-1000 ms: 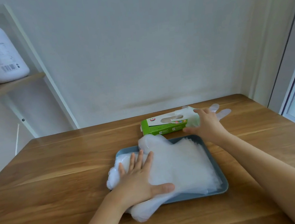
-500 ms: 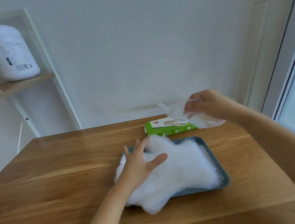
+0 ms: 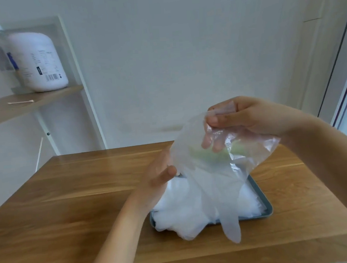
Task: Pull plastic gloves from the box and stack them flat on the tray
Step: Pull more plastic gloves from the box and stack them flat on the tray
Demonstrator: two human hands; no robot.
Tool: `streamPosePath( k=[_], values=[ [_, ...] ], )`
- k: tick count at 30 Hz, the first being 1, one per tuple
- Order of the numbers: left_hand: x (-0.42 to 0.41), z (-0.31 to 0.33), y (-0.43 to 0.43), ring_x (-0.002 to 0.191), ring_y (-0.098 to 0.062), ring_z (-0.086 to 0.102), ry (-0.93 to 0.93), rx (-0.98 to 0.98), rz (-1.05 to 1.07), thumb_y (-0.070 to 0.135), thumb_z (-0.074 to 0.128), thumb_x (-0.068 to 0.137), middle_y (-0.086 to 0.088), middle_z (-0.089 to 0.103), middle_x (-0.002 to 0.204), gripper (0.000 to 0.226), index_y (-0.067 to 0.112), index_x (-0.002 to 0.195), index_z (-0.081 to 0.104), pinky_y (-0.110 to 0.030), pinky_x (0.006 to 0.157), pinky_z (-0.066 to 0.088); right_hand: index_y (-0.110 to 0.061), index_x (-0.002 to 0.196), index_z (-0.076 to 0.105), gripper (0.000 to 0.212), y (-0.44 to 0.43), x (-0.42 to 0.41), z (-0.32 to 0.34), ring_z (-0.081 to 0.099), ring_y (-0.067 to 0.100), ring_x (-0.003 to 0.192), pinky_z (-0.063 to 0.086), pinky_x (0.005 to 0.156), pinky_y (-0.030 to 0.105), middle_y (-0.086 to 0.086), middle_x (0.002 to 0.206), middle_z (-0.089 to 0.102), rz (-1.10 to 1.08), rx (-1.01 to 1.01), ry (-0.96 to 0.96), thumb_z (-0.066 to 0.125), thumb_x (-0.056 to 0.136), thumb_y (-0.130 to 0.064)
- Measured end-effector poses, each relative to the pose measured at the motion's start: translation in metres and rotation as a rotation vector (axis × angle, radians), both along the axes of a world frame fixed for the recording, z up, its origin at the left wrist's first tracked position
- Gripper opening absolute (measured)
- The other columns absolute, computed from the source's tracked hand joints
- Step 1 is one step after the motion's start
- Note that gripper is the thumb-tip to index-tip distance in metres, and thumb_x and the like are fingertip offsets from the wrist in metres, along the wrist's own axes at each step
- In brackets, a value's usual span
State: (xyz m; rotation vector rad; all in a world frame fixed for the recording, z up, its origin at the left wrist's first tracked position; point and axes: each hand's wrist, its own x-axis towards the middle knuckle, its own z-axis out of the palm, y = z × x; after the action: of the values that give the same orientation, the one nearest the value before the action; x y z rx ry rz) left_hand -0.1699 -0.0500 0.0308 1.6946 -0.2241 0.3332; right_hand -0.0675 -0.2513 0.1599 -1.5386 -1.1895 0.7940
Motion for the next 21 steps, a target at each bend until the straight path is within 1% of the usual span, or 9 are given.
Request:
streamPosePath(
  k=[2,5,8,9,11,13,17,18,21],
  values=[
    [-0.006,0.008,-0.003,0.120,-0.020,0.059,0.080,-0.056,-0.063,0.067,0.077,0.057,0.000,0.067,0.123,0.072,0.028,0.117,0.069,-0.030,0.098,0.047,0.000,0.085,0.058,0.019,0.001,-0.001,-0.003,0.065,0.015,0.062,0.050,0.057,0.020,0.012,0.082,0.070,-0.005,0.008,0.076,0.048,0.087,-0.016],
    [-0.007,0.014,0.002,0.099,-0.018,0.069,0.185,-0.102,0.039,0.051,0.090,0.050,-0.004,0.074,0.103,0.053,0.023,0.093,0.078,-0.029,0.086,0.052,0.003,0.083,0.058,0.018,0.005,-0.003,-0.013,0.065,0.015,0.057,0.050,0.052,0.020,0.020,0.082,0.062,-0.097,0.055,0.241,0.051,0.086,-0.013],
    [-0.009,0.020,0.016,0.092,-0.031,0.065,0.280,-0.150,0.062,0.036,0.086,0.066,-0.027,0.067,0.105,0.054,-0.003,0.101,0.071,-0.032,0.082,0.057,-0.001,0.072,0.063,0.026,0.007,0.001,-0.032,0.061,0.011,0.044,0.045,0.043,0.015,0.009,0.058,0.063,-0.373,0.017,0.227,0.054,0.092,-0.014],
    [-0.010,0.023,0.020,0.085,-0.033,0.063,0.326,-0.140,0.051,0.034,0.084,0.070,-0.030,0.064,0.099,0.044,-0.001,0.093,0.073,-0.029,0.077,0.057,0.000,0.071,0.063,0.028,0.006,0.004,-0.041,0.060,0.012,0.042,0.045,0.041,0.015,0.009,0.053,0.062,-0.433,-0.002,0.247,0.053,0.094,-0.013],
    [-0.011,0.027,0.026,0.057,-0.022,0.052,0.438,-0.102,0.080,0.029,0.077,0.075,-0.018,0.050,0.077,0.020,0.010,0.072,0.073,-0.017,0.055,0.051,0.002,0.078,0.064,0.027,0.005,0.010,-0.059,0.062,0.014,0.044,0.049,0.043,0.019,0.012,0.058,0.065,-0.476,-0.084,0.255,0.052,0.096,-0.014],
    [-0.009,0.027,0.029,0.043,-0.009,0.038,0.526,-0.037,0.133,0.023,0.073,0.076,-0.008,0.041,0.066,0.021,0.010,0.063,0.063,-0.014,0.045,0.040,0.002,0.084,0.066,0.025,0.004,0.017,-0.079,0.062,0.014,0.046,0.052,0.046,0.021,0.014,0.064,0.068,-0.499,-0.181,0.182,0.053,0.097,-0.015],
    [0.005,0.018,0.039,0.044,-0.009,0.038,0.643,0.232,0.229,0.028,0.074,0.083,-0.001,0.046,0.049,0.042,0.021,0.044,0.058,-0.027,0.065,0.038,-0.002,0.079,0.065,0.022,0.006,0.031,-0.114,0.058,0.011,0.042,0.048,0.044,0.019,0.007,0.058,0.067,-0.573,-0.289,-0.051,0.057,0.095,-0.014],
    [0.009,0.015,0.040,0.047,-0.010,0.041,0.670,0.319,0.268,0.032,0.075,0.082,-0.001,0.049,0.050,0.043,0.021,0.044,0.058,-0.028,0.066,0.038,-0.003,0.076,0.065,0.023,0.006,0.033,-0.121,0.057,0.010,0.041,0.047,0.043,0.018,0.005,0.055,0.066,-0.583,-0.318,-0.129,0.058,0.094,-0.015],
    [0.023,0.005,0.041,0.044,-0.008,0.045,0.750,0.485,0.329,0.034,0.075,0.082,0.001,0.053,0.052,0.039,0.018,0.054,0.054,-0.019,0.052,0.038,-0.006,0.070,0.065,0.027,0.004,0.043,-0.139,0.051,0.004,0.037,0.040,0.043,0.013,-0.001,0.049,0.064,-0.614,-0.373,-0.313,0.060,0.093,-0.020]
  ],
)
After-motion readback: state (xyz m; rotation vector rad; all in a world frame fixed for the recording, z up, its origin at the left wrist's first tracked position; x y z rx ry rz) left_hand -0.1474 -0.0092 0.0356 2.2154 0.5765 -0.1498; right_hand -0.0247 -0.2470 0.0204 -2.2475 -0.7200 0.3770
